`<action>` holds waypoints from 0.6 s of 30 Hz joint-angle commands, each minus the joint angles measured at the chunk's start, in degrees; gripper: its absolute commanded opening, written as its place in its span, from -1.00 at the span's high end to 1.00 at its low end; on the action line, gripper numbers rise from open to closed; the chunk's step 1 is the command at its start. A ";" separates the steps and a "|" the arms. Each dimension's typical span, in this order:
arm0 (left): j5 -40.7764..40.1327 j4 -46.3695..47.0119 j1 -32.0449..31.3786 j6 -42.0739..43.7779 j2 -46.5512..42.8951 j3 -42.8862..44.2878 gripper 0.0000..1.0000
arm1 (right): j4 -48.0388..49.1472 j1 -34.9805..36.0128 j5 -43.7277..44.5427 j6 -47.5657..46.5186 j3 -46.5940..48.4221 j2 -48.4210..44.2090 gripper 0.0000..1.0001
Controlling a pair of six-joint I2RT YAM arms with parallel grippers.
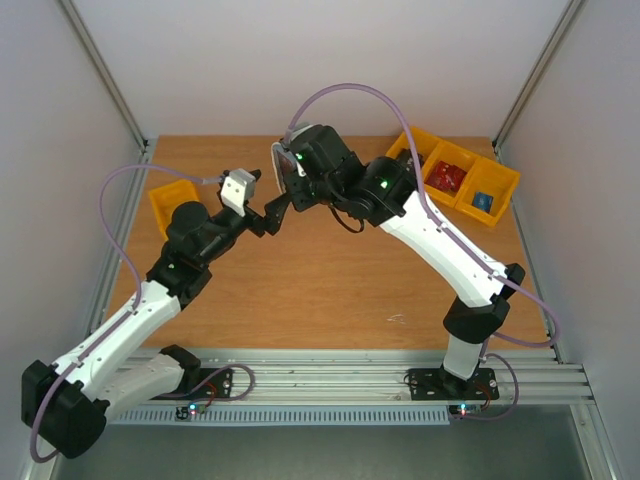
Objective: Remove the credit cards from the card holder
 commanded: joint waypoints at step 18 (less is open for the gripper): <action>34.77 9.73 11.01 -12.94 -6.69 -1.66 0.21 | -2.65 -13.69 -55.41 -17.46 -5.84 -10.06 0.98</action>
